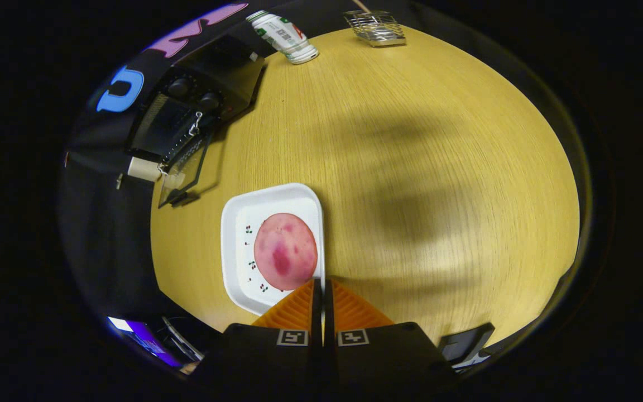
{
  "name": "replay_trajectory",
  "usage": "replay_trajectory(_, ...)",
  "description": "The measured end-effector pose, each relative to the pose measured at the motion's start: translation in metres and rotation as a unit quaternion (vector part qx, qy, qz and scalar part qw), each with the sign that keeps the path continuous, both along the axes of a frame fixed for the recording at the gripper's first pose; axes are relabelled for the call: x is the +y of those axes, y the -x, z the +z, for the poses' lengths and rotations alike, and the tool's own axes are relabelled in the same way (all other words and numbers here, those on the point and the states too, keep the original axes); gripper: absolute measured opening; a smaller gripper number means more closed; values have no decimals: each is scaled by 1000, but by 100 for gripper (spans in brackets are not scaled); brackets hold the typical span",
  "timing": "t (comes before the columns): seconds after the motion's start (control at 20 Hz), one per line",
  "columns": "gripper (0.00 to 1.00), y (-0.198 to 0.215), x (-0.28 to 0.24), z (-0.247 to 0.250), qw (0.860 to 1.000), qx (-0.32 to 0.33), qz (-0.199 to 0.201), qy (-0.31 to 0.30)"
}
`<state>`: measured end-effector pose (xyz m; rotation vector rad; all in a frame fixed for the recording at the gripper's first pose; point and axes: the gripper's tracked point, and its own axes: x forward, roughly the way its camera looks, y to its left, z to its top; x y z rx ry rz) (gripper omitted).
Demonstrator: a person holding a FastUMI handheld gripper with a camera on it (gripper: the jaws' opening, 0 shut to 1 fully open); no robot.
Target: Open the toaster oven, put the food inside, and close the toaster oven door.
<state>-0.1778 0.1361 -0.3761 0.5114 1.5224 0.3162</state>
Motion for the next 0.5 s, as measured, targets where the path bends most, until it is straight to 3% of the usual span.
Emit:
replay_trajectory(0.3,5,7,21,23,990,3,-112,-88)
replay_trajectory(0.5,5,9,38,51,982,0,-164,-94)
